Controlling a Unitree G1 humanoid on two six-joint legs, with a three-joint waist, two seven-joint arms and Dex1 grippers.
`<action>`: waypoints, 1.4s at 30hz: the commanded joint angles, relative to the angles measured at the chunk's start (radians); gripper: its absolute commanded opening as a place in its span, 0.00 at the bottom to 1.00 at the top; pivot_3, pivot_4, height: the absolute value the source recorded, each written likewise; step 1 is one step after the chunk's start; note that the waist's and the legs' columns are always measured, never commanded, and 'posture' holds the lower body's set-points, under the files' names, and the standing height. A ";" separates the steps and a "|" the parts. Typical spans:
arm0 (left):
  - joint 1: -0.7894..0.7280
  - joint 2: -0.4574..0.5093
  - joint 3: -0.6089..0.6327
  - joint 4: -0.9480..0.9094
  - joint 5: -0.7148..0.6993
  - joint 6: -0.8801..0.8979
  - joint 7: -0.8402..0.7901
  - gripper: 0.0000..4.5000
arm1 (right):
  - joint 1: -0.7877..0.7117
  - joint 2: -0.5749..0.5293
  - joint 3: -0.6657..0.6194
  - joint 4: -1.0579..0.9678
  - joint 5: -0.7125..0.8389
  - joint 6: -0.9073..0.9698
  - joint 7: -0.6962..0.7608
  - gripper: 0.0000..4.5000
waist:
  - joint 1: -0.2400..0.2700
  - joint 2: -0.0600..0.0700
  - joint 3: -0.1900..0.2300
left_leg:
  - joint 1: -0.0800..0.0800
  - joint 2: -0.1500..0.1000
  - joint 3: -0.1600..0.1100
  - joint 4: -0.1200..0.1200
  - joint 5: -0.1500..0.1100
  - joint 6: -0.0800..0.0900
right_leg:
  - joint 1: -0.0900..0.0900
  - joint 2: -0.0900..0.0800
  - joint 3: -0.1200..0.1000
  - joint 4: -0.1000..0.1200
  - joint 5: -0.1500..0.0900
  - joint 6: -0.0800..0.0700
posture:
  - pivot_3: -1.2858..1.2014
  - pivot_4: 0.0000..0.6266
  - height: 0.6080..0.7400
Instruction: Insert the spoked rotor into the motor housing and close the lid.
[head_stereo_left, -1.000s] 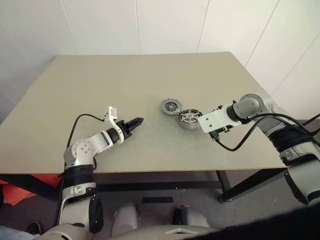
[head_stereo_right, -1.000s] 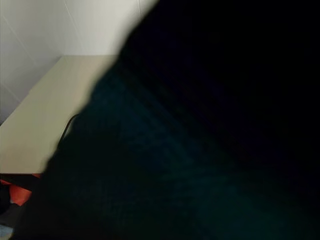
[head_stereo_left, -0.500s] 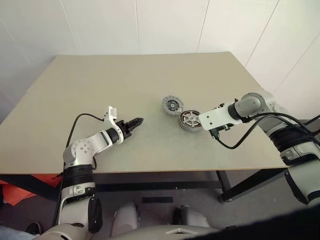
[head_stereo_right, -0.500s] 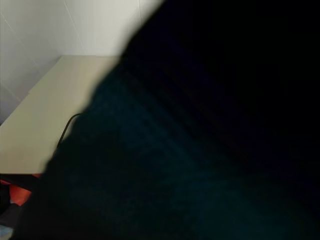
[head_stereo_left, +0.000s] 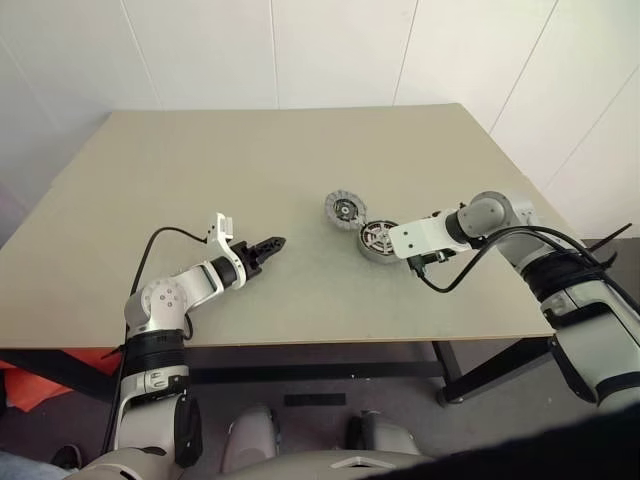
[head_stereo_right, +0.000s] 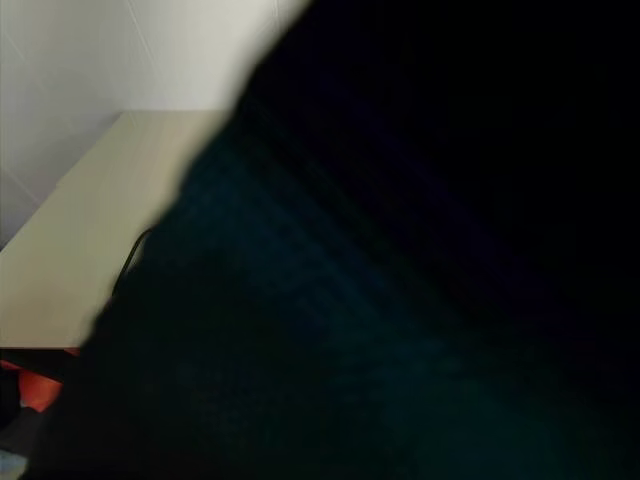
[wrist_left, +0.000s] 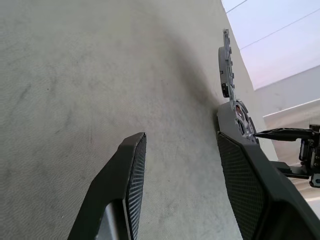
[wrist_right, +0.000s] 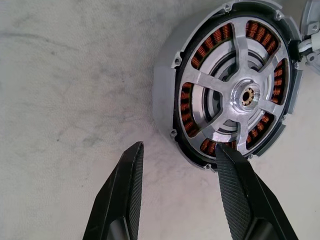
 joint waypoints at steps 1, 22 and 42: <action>0.001 0.004 0.011 -0.046 -0.022 -0.008 0.003 0.53 | -0.056 0.013 0.006 0.062 -0.033 -0.031 -0.037 0.57 | 0.000 0.000 0.000 | 0.000 0.000 0.000 0.000 0.000 0.000 | 0.000 0.000 0.000 0.000 0.000 0.000 | 0.52 0.00 1.00; 0.018 -0.003 0.009 -0.039 -0.013 -0.039 0.016 0.53 | -0.071 0.040 -0.009 0.096 -0.034 -0.112 -0.046 0.00 | -0.001 -0.001 0.000 | 0.001 0.000 0.000 0.001 0.000 0.000 | 0.001 0.000 0.000 0.000 0.000 0.000 | 0.52 0.00 1.00; 0.088 -0.043 0.005 -0.077 -0.016 -0.073 0.041 0.53 | -0.003 0.222 -0.256 -0.433 0.362 1.043 0.059 0.00 | 0.013 0.000 0.001 | -0.004 0.001 0.000 0.001 0.000 0.000 | -0.004 0.001 0.000 0.001 0.000 0.000 | 0.52 0.00 1.00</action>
